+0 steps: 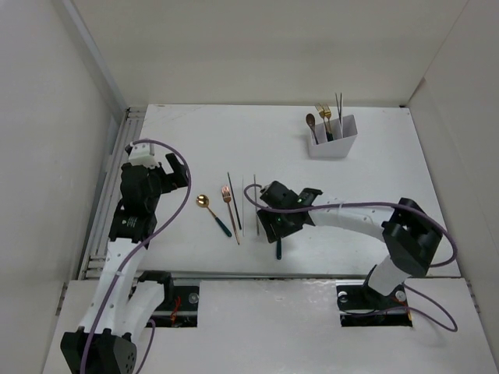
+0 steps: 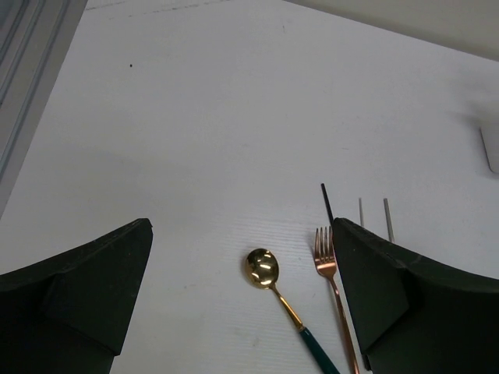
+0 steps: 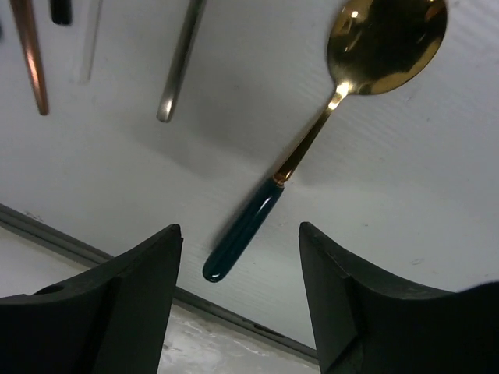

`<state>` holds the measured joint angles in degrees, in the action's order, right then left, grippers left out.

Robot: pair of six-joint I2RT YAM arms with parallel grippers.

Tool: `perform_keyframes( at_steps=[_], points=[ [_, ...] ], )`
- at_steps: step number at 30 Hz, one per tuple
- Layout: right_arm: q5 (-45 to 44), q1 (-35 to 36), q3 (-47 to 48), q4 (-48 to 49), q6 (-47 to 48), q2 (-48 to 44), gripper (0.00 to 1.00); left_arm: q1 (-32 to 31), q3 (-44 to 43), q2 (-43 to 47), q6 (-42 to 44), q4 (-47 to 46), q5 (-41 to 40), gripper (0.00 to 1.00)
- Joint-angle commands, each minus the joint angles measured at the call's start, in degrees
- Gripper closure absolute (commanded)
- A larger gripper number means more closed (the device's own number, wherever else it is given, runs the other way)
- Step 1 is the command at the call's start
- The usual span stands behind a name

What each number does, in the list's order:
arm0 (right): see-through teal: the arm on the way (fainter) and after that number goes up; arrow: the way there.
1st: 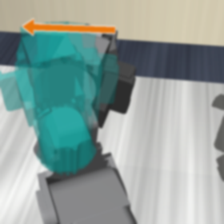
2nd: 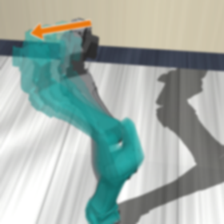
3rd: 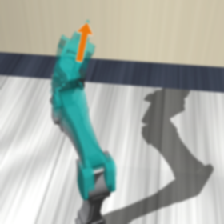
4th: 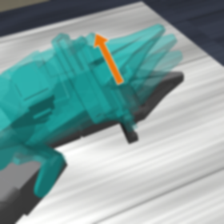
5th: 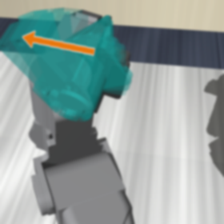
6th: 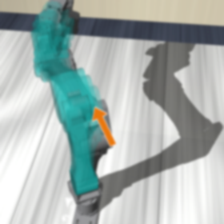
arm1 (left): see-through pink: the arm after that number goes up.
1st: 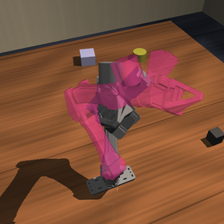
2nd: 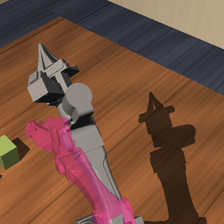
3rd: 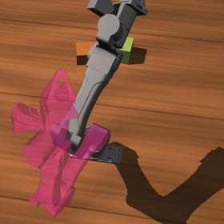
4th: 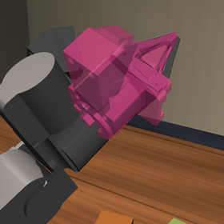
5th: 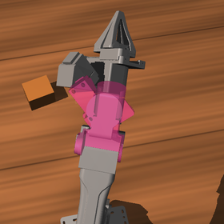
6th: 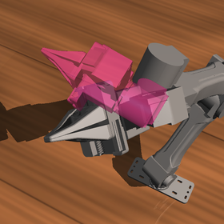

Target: Sort the eating utensils into containers

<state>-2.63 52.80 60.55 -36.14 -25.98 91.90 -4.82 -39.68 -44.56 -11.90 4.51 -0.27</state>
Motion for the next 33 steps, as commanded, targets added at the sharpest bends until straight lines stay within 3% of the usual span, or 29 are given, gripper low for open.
perform_keyframes(
  at_steps=[1, 7, 11, 15, 18, 19, 25, 30, 33],
  points=[
    [1.0, 0.5, -1.2, 2.6, -4.5, 1.3, 0.34, -0.3, 0.8, 2.4, -0.8, -2.3, -0.9, 0.00],
    [0.3, 0.5, -3.9, 4.7, -6.5, 5.4, 0.37, -0.3, 1.4, 3.4, -0.8, -2.3, -0.9, 0.00],
    [-0.4, 0.5, -3.3, 5.4, -5.8, 7.3, 0.49, -0.3, 1.4, 3.4, -1.4, -2.3, -0.3, 0.00],
    [-0.4, 0.5, -3.3, 5.4, -5.3, 9.2, 0.77, -0.3, 1.4, 3.4, -1.4, -2.3, 0.2, 0.00],
    [-1.9, 0.5, -3.9, 5.4, -5.8, 8.6, 0.88, -0.3, 1.4, 3.4, -0.8, -2.3, -0.4, 0.00],
    [-1.9, 0.5, -3.9, 5.4, -6.4, 8.0, 0.98, -0.3, 1.4, 3.4, -0.8, -2.3, -0.4, 0.00],
    [-4.6, -6.6, -3.0, 5.4, -3.4, 3.4, 1.00, 0.3, 1.4, 2.4, -0.8, -2.3, -0.4, 0.00],
    [-10.7, -10.0, 4.7, 12.0, 14.3, -5.6, 1.00, 2.2, 0.2, 0.1, -0.8, -2.9, 0.1, 0.00],
    [-9.0, -18.2, 7.6, 20.6, 25.0, -6.9, 1.00, 3.5, -0.3, -1.8, -0.3, -3.5, 1.2, 0.00]
  ],
)
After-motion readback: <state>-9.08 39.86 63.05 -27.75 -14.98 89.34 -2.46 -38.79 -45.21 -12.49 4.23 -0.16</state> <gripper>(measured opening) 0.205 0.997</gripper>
